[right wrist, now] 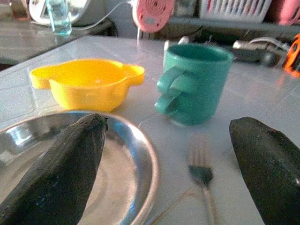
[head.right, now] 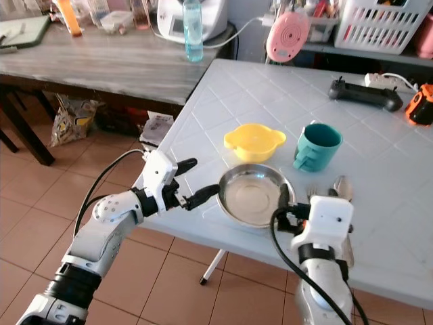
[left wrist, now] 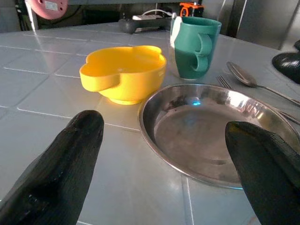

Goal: Setting the table

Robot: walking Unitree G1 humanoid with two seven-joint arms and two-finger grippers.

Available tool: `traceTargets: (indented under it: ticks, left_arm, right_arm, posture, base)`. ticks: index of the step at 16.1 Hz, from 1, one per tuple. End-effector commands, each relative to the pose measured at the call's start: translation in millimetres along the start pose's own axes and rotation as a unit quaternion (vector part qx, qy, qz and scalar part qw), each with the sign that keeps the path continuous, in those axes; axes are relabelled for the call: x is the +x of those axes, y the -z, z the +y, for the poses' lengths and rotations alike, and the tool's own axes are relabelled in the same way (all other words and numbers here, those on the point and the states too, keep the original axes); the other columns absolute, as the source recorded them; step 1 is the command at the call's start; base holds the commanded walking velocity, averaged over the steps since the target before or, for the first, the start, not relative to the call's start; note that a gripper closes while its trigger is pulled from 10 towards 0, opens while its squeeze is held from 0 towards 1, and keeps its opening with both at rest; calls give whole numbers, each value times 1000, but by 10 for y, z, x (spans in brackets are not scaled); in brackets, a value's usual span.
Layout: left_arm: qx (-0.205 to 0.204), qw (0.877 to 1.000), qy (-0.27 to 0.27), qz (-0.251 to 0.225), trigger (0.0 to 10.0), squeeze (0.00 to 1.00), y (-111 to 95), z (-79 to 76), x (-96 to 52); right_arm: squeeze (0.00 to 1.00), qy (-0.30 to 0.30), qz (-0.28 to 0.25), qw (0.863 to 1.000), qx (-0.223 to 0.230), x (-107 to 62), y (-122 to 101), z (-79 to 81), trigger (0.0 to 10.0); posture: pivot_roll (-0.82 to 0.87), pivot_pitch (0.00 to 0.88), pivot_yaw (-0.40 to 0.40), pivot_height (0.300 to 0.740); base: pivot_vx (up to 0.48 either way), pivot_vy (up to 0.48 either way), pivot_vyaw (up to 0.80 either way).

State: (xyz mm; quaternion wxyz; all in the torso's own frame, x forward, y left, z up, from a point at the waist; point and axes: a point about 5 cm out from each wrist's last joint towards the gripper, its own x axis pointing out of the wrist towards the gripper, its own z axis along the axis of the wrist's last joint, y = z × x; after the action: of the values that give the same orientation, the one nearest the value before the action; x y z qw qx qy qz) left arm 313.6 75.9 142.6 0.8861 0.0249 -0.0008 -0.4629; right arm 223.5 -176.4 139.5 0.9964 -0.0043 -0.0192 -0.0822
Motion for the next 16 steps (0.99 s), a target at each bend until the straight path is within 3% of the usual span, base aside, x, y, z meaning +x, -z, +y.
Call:
traceTargets:
  ticks: [1, 7, 12, 16]
  left_arm:
    - [6, 1000, 25, -3, 10000, 0, -70, -58, 18]
    - [6, 998, 68, 6, 10000, 0, -10, -200, -5]
    - [22, 994, 106, 20, 10000, 0, -64, -154, -37]
    - [31, 990, 132, 35, 10000, 0, -67, -158, -67]
  right_arm:
    - [0, -19, 12, 999, 34, -38, -25, 18, 10000]
    - [0, 12, 73, 993, 91, 23, 134, -12, 10000]
    - [0, -10, 82, 992, 92, 127, 107, 43, 10000]
    - [0, 4, 98, 987, 129, 183, 147, 65, 10000]
  posture:
    - [57, 126, 3, 740]
    - [54, 126, 4, 740]
    - [54, 123, 4, 740]
    - [63, 124, 4, 740]
  base:
    - [0, 0, 0]
    - [0, 0, 0]
    - [0, 0, 0]
    - [0, 0, 0]
